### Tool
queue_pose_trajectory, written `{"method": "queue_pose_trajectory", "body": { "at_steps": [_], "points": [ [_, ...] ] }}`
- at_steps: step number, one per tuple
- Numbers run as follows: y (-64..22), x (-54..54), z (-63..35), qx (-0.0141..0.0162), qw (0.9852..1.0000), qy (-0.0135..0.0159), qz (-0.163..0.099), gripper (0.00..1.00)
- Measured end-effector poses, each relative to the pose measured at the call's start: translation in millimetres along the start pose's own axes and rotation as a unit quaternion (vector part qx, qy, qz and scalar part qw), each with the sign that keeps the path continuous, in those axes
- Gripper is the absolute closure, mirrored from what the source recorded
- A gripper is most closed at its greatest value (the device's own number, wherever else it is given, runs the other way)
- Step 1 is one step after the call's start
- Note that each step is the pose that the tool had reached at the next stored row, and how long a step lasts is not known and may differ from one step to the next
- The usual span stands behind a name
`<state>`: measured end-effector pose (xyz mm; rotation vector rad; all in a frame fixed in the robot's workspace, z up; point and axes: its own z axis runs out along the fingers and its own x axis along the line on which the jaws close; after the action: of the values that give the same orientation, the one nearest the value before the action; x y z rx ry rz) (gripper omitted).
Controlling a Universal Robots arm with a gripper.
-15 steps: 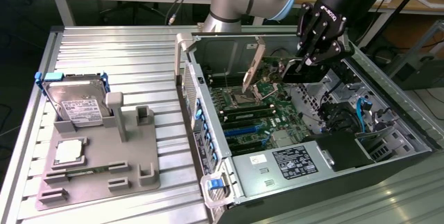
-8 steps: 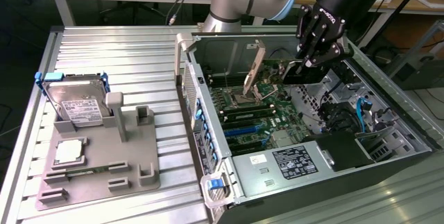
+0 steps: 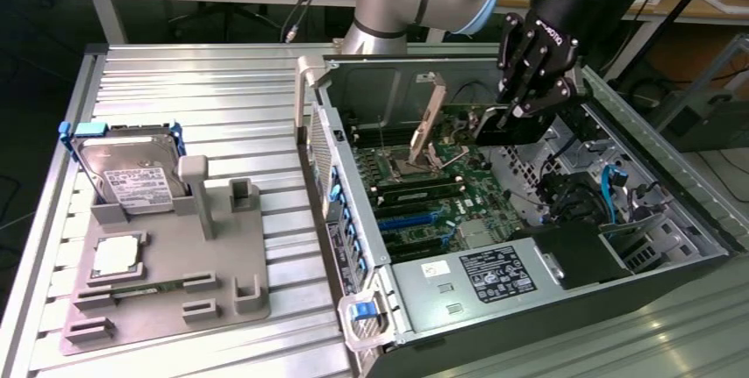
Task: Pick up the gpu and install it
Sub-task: 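Insert the gpu into the slot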
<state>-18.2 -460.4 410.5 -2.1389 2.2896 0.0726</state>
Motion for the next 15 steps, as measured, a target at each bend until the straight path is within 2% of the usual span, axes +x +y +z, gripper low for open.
{"method": "queue_pose_trajectory", "body": {
  "at_steps": [8,12,15],
  "points": [
    [-0.1,0.1,3.0,0.0000,1.0000,0.0000,0.000,0.73],
    [5.5,0.8,11.2,0.0000,1.0000,0.0000,0.000,0.73],
    [6.4,1.1,15.6,0.0000,1.0000,0.0000,0.000,0.73]
  ]
}}
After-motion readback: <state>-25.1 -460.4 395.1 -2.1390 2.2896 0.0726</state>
